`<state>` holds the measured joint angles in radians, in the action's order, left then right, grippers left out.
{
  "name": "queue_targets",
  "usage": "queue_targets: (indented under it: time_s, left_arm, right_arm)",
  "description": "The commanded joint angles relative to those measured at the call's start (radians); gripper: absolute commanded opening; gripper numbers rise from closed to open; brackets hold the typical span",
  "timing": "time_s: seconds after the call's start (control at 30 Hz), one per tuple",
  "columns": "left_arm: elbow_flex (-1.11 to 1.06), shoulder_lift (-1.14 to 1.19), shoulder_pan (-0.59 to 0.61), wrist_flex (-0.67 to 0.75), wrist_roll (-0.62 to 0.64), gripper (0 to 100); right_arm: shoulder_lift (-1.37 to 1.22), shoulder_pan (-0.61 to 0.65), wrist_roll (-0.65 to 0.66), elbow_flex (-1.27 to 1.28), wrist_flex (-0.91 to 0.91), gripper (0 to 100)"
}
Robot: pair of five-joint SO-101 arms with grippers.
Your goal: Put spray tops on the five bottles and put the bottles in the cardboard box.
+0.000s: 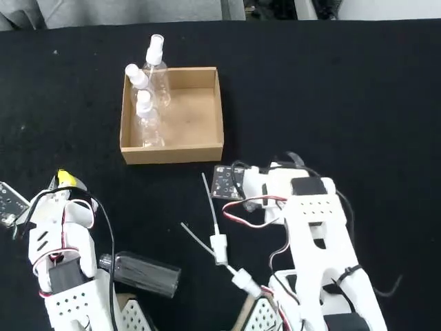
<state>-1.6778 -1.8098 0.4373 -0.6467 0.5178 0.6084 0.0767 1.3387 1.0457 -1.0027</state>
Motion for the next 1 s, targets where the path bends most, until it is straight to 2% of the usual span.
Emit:
queue_targets:
  time_s: [0.0,0.27,0.5,0.97]
  left_arm:
    - [-0.022,-0.011,0.007,-0.005,-0.009,3]
    - [-0.022,-0.011,0.007,-0.005,-0.009,3]
    - [-0.022,-0.011,0.007,-0.005,-0.009,3]
    - [-0.022,-0.011,0.007,-0.005,-0.009,3]
  right_arm:
    - [0.038,0.044,0.005,0.005,0.025,39.6]
    - [0.038,0.052,0.002,0.039,0.026,39.6]
    - [0.038,0.052,-0.005,0.116,0.126,39.5]
    - [0.038,0.055,-0.206,0.111,0.140,39.5]
